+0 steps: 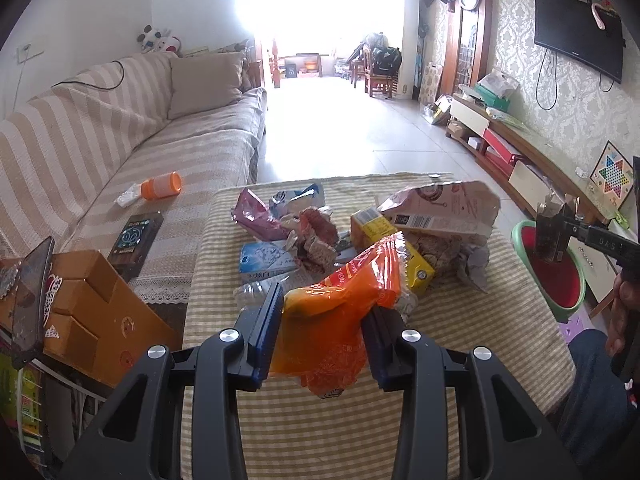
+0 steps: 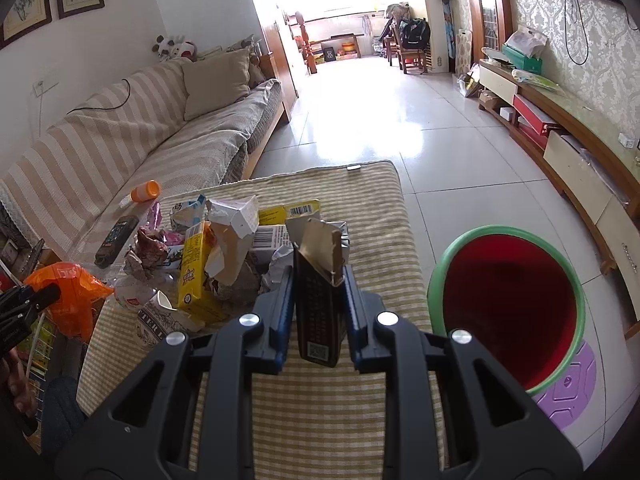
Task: Collect trash
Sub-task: 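Carry both items over the red bin and open both tools to drop them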
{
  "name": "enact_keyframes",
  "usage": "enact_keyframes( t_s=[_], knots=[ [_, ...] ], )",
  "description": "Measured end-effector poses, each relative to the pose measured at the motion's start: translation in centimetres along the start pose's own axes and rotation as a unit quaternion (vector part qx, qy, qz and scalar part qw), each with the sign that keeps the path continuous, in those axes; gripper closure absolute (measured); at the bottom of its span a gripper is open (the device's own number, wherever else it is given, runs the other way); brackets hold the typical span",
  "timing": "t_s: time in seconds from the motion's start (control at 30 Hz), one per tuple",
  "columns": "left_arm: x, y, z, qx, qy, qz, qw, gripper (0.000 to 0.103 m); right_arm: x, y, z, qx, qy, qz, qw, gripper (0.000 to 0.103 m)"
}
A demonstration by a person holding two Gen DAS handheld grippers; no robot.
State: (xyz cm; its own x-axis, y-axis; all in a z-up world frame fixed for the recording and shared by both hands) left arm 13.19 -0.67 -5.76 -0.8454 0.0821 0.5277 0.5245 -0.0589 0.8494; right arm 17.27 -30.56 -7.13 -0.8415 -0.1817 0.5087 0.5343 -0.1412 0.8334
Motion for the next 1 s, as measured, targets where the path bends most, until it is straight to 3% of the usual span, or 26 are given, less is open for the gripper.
enact_keyframes(
  t_s=[0.13, 0.27, 0.53, 0.83, 1.0],
  knots=[
    [0.0, 2.2, -2.9, 0.004, -0.026, -0.018, 0.9995, 0.067, 1.0, 0.8, -2.0, -0.011, -0.007, -0.009, 1.000, 0.080],
    [-0.3, 4.3, -7.1, -0.024, -0.049, -0.037, 0.9978, 0.067, 2.2, 1.8, -4.5, -0.026, -0.019, -0.018, 0.999, 0.080],
    [-2.0, 7.9, -15.9, -0.042, -0.121, -0.052, 0.9905, 0.067, 4.4, 4.1, -9.6, -0.050, -0.048, -0.040, 0.997, 0.080],
    [-4.7, 9.8, -26.5, -0.073, -0.195, -0.045, 0.9771, 0.067, 5.8, 4.8, -15.8, -0.086, -0.075, -0.044, 0.993, 0.080],
    [-7.1, 9.8, -32.1, -0.066, -0.239, -0.022, 0.9686, 0.067, 5.7, 4.4, -18.8, -0.105, -0.082, -0.038, 0.990, 0.080]
  ],
)
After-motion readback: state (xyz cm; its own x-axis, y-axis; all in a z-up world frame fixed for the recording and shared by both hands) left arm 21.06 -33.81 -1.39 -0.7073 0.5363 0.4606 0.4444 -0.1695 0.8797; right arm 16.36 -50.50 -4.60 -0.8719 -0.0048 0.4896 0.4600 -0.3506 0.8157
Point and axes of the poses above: each gripper's, at about its wrist camera, not at the fingertips, and x roughly against the way its jaws point, z to its left, y to its top, the point moved 6 cm from there along -x, roughly the way its jaws point, and after that the axes turned 11 degrees about -z, right-handed, at the moved point
